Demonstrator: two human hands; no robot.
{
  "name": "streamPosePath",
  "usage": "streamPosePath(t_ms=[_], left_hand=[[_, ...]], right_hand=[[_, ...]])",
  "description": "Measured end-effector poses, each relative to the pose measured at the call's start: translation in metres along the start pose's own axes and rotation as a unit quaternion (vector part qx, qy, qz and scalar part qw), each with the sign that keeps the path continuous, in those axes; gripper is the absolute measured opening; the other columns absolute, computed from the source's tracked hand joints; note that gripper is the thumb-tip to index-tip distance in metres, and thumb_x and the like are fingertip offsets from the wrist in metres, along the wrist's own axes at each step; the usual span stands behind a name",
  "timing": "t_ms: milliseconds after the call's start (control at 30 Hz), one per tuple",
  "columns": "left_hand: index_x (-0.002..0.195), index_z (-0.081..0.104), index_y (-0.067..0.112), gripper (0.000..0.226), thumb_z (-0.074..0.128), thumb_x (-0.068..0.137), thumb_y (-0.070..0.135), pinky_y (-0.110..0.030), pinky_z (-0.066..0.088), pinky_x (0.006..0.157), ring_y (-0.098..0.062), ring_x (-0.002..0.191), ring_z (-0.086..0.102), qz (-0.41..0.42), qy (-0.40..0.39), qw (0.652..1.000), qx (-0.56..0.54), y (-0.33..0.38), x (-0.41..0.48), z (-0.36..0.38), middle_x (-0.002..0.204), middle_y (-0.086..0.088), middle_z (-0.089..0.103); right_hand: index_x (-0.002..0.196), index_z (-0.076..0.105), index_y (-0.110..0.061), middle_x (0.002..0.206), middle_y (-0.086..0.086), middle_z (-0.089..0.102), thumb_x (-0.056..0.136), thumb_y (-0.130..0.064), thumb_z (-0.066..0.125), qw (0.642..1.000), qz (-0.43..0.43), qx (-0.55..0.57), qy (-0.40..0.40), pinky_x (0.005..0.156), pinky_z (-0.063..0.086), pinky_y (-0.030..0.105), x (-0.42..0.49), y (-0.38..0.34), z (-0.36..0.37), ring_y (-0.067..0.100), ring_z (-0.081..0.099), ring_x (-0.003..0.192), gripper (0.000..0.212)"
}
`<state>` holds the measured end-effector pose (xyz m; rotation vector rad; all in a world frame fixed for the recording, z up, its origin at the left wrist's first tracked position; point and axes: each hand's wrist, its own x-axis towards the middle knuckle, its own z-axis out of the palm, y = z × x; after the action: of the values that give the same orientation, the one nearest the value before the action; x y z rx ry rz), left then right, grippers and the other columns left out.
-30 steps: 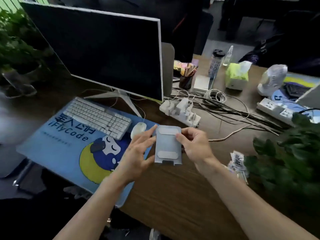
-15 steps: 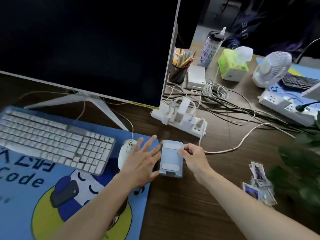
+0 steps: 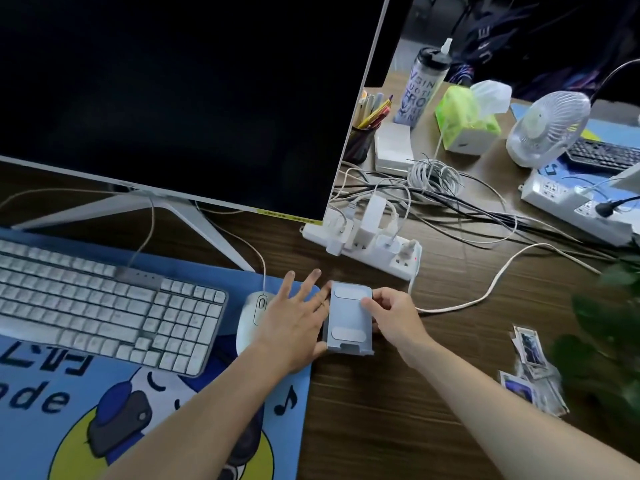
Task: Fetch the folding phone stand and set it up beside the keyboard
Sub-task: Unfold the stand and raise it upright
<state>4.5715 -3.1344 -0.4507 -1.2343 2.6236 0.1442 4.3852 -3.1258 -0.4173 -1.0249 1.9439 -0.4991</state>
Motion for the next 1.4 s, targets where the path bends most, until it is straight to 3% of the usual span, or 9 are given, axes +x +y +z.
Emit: streamPosePath(t_ms=[67,133,233,333,433,633,833,1000,1400], left_hand=[[0.156,0.007,0.021,0.086,0.034,0.090,0.068,-0.060,-0.009,0.117,-0.029,0.150,-0.019,-0.003,-0.004,1.000,0.000,0.001,0.000,0.000,0.167,-0.003,0.000],[0.156,0.004,0.022,0.086,0.035,0.090,0.068,-0.060,-0.009,0.117,-0.030,0.150,-0.020,-0.009,-0.009,1.000,-0.005,0.001,0.000,-0.001,0.167,-0.002,-0.003],[0.155,-0.001,0.024,0.086,0.036,0.091,0.068,-0.059,-0.008,0.117,-0.029,0.150,-0.020,-0.011,-0.019,0.999,-0.024,0.001,0.000,-0.002,0.166,0.000,-0.005],[0.155,-0.004,0.025,0.088,0.038,0.090,0.068,-0.060,-0.007,0.119,-0.029,0.150,-0.020,-0.020,-0.024,0.999,-0.036,0.002,0.000,-0.002,0.167,0.001,-0.005],[0.155,-0.007,0.025,0.090,0.038,0.090,0.068,-0.060,-0.007,0.119,-0.028,0.150,-0.020,-0.023,-0.038,0.998,-0.050,0.003,0.000,-0.005,0.167,0.002,-0.008],[0.155,-0.008,0.021,0.091,0.045,0.092,0.060,-0.059,-0.009,0.118,-0.030,0.151,-0.018,-0.032,-0.045,0.997,-0.045,0.007,-0.003,-0.013,0.167,0.000,-0.012],[0.156,-0.005,0.021,0.086,0.048,0.095,0.050,-0.060,-0.006,0.119,-0.030,0.151,-0.018,-0.036,-0.056,0.996,-0.057,0.009,-0.003,-0.018,0.167,0.001,-0.014],[0.156,0.004,0.021,0.080,0.051,0.095,0.042,-0.060,-0.004,0.118,-0.031,0.152,-0.015,-0.046,-0.048,0.996,-0.059,0.013,0.002,-0.014,0.167,0.001,-0.010],[0.156,0.003,0.023,0.094,0.050,0.087,0.065,-0.061,0.008,0.119,-0.028,0.154,0.000,-0.078,-0.018,0.994,-0.075,0.018,0.006,-0.010,0.167,0.003,0.013]], right_hand=[[0.119,0.061,-0.017,0.120,0.004,0.065,0.086,-0.032,0.073,0.994,-0.057,-0.092,0.002,0.086,0.057,0.038,0.000,-0.003,-0.009,0.019,0.063,0.104,0.038],[0.145,0.043,-0.016,0.142,0.004,0.048,0.071,-0.044,0.082,0.966,-0.145,-0.206,-0.049,0.105,0.046,0.039,-0.002,-0.011,-0.020,0.022,0.050,0.126,0.089],[0.157,0.019,-0.017,0.158,0.002,0.027,0.055,-0.060,0.082,0.866,-0.240,-0.403,-0.175,0.118,0.027,0.039,-0.005,-0.026,-0.027,0.022,0.025,0.143,0.127],[0.152,0.024,-0.013,0.149,0.005,0.036,0.052,-0.057,0.084,0.798,-0.280,-0.508,-0.162,0.113,0.032,0.038,-0.007,-0.032,-0.019,0.025,0.035,0.134,0.125],[0.146,0.032,-0.008,0.139,0.009,0.042,0.056,-0.051,0.085,0.781,-0.290,-0.537,-0.131,0.108,0.038,0.040,-0.007,-0.040,-0.006,0.027,0.042,0.125,0.113],[0.133,0.042,-0.006,0.126,0.011,0.043,0.056,-0.047,0.088,0.783,-0.292,-0.540,-0.101,0.095,0.047,0.037,-0.009,-0.047,0.008,0.026,0.043,0.113,0.099],[0.128,0.043,-0.014,0.124,0.005,0.039,0.044,-0.043,0.090,0.829,-0.300,-0.466,-0.071,0.094,0.043,0.035,-0.012,-0.041,0.003,0.023,0.038,0.112,0.101],[0.126,0.042,-0.015,0.119,0.004,0.040,0.045,-0.035,0.089,0.830,-0.345,-0.437,-0.038,0.093,0.042,0.035,-0.019,-0.033,-0.003,0.022,0.039,0.107,0.096],[0.113,0.043,-0.008,0.107,0.007,0.038,0.043,-0.031,0.088,0.811,-0.408,-0.420,0.021,0.086,0.036,0.031,-0.003,-0.082,-0.041,0.021,0.033,0.094,0.086]])
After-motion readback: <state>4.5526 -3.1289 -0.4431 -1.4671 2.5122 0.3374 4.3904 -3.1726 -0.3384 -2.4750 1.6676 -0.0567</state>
